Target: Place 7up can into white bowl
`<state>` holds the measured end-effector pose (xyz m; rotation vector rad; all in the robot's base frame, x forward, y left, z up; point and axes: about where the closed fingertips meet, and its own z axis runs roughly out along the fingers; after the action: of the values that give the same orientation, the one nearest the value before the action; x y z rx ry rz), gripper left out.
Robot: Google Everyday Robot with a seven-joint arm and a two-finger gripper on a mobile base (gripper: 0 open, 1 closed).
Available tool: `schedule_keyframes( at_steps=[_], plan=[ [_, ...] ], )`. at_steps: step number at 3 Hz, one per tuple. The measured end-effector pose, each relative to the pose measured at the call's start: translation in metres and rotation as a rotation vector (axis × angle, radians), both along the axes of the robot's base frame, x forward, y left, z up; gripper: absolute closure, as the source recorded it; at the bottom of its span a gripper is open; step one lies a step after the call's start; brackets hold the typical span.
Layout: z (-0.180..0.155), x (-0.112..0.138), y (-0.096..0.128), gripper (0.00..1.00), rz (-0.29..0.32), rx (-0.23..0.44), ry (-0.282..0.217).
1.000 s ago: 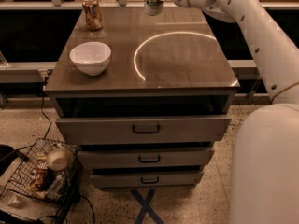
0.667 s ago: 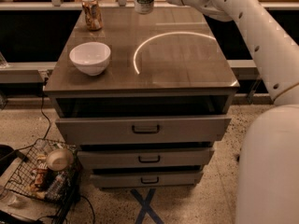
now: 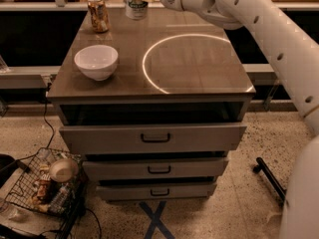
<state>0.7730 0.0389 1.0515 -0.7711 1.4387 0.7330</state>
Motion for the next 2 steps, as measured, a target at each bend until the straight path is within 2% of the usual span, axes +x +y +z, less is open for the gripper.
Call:
schedule_keyframes(
  at_steps=[1, 2],
  plan=[
    [-0.012, -0.029, 0.025, 1.00, 0.055, 0.026, 0.032],
    [-0.024, -0.065, 0.052, 1.00, 0.133, 0.040, 0.038]
  ],
)
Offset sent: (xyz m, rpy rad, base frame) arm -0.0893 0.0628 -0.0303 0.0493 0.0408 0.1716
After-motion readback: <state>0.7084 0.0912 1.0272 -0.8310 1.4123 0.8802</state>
